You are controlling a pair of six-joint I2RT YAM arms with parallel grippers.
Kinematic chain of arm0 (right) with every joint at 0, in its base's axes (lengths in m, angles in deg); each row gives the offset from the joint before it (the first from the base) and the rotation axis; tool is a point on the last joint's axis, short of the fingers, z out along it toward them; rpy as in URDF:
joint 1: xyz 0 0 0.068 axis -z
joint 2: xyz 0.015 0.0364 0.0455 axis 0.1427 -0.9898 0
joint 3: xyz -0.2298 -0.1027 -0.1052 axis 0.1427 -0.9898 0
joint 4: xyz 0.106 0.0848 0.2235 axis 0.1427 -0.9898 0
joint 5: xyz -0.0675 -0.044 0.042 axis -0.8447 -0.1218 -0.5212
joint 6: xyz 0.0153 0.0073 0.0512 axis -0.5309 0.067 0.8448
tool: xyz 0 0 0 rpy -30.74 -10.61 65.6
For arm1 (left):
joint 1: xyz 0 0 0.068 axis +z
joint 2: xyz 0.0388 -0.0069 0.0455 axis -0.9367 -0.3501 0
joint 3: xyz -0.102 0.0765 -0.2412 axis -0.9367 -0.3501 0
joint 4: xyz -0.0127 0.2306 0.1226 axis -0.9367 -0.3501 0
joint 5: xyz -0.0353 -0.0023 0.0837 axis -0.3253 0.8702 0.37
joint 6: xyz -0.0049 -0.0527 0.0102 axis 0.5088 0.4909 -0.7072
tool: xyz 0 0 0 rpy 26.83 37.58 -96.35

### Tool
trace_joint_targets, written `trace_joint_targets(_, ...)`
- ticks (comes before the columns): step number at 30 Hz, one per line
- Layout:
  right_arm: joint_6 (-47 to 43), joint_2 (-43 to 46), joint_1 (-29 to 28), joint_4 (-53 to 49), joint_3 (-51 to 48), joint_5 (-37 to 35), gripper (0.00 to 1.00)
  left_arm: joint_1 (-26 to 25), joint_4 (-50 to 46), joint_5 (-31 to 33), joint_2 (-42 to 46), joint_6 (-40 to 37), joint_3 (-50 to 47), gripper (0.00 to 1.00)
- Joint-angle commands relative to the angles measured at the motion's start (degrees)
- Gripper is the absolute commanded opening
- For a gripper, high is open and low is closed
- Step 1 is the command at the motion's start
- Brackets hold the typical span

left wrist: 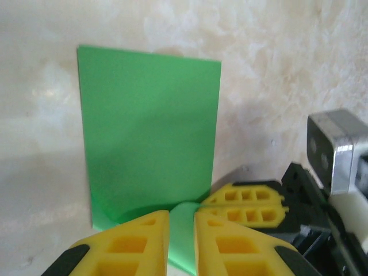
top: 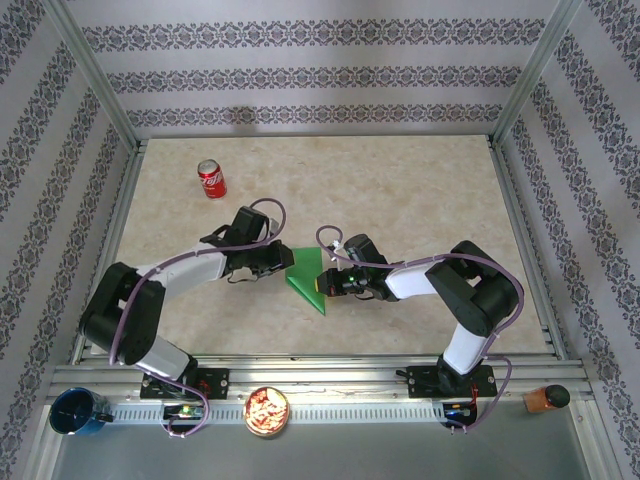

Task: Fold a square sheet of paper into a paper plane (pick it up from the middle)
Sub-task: Third fold the triangle at the center of the table.

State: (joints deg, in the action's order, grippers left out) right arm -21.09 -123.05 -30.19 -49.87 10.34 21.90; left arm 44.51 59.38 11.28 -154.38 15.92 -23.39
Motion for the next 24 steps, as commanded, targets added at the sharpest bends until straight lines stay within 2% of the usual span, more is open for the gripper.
trace_joint_targets(1, -0.35, -1.88, -0.19, -0.79, -0.26, 0.08, 0.0, 1.14, 3.17, -2.36, -5.13, -1.01, 4.61, 0.18)
trace_joint_targets(6, -0.44, -1.68, -0.19, -0.86, -0.32, 0.02, 0.0, 1.26, 3.68, -2.9, -13.29, -1.34, 9.39, 0.15)
trace_joint_targets(12, -0.35, -1.66, -0.1, -0.97, 0.29, 0.43, 0.0, 1.26, 4.58, -3.53, -18.1, -2.11, 9.51, 0.15)
trace_joint_targets(24, -1.14, -1.58, 0.06, -2.11, 2.06, 1.4, 0.0, 1.26, 3.09, -3.11, -19.32, -3.33, 9.14, 0.14)
